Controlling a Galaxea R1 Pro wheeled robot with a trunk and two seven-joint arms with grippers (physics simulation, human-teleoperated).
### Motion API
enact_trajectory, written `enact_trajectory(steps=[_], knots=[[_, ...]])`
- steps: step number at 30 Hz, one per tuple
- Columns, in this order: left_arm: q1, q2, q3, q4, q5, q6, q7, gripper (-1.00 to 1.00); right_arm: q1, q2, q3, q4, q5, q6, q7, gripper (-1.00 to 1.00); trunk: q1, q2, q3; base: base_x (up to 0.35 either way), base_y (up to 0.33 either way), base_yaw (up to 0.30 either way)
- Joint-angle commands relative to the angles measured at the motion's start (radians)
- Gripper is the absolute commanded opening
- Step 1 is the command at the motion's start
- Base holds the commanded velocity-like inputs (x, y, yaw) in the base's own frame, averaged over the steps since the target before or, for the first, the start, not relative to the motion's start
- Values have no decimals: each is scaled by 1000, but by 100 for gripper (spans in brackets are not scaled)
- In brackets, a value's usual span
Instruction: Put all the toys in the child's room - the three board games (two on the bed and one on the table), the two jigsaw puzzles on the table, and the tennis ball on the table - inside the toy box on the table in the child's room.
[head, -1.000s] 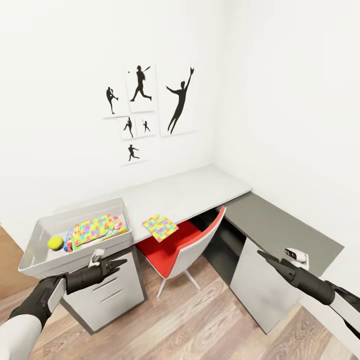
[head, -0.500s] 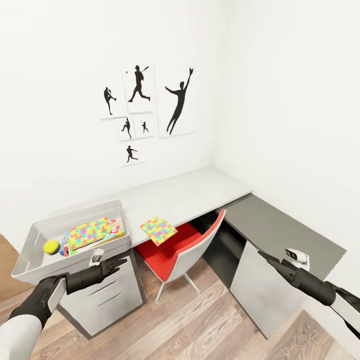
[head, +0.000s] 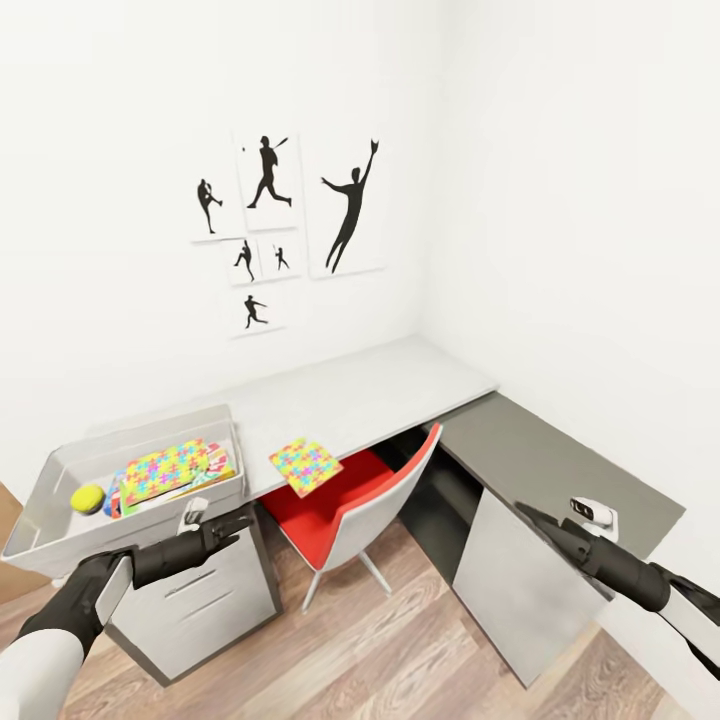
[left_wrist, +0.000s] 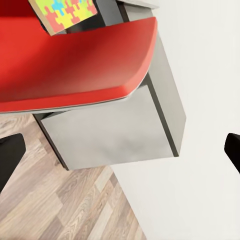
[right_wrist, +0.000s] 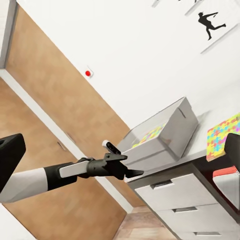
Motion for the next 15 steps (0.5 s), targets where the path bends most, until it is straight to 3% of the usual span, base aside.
enact_trajectory(steps=[1,15], knots=[[-1,0,1,0,3,8,-2,100,-2,-2,6,0,-10,11,3,100,1,-2,-2,140,-17,2],[-1,0,2,0,3,8,-3,100,-2,-2,6,-7,-10,10,1,100,1,-2,-2,45,-24,0]])
